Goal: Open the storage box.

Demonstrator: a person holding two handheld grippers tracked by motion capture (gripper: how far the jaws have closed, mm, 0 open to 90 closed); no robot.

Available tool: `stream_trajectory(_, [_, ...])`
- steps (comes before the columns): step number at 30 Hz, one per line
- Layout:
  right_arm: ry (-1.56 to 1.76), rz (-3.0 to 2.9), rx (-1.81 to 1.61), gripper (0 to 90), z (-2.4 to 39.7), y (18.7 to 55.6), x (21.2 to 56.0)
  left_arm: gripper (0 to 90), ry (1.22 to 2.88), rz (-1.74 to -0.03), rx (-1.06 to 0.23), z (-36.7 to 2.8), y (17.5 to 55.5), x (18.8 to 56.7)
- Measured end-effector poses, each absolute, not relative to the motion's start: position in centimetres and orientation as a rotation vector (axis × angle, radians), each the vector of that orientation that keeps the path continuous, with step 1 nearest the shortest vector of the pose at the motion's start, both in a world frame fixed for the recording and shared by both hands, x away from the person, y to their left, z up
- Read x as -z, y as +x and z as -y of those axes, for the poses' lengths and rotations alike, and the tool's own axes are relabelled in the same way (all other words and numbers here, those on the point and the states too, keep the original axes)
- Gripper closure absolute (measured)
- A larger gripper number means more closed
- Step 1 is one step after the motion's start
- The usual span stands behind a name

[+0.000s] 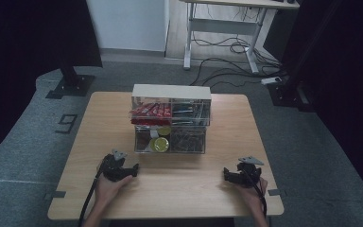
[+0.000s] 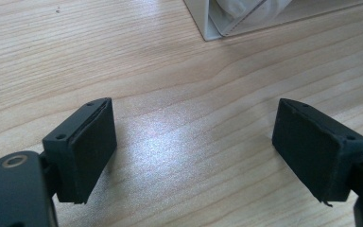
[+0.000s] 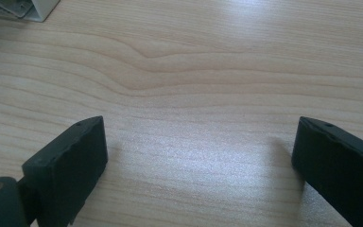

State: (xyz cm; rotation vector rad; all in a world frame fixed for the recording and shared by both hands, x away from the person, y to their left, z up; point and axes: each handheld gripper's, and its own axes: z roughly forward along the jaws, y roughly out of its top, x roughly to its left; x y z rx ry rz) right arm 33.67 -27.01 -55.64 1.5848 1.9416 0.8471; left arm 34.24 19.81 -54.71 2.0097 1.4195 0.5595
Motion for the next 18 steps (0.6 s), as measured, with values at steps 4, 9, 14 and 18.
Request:
stream_trajectory(4, [1.592,-1.931,-0.847,6.3,27.0,33.7,55.6,15.1,2.007,-1.425,-0.576,-19.9,34.1,54.7])
stream_trajectory(9, [1.585,-1.930,-0.852,8.6,27.1,33.9,55.6,19.4,1.955,-1.431,-0.578,-20.4,33.6,54.3])
stream_trajectory(14, [1.577,-1.935,-0.858,9.5,27.1,33.9,55.6,28.5,1.881,-1.419,-0.593,-20.9,33.0,53.3])
stream_trajectory(18, [1.578,-1.930,-0.861,11.1,27.2,33.7,55.6,39.1,1.831,-1.414,-0.597,-21.4,32.4,52.5])
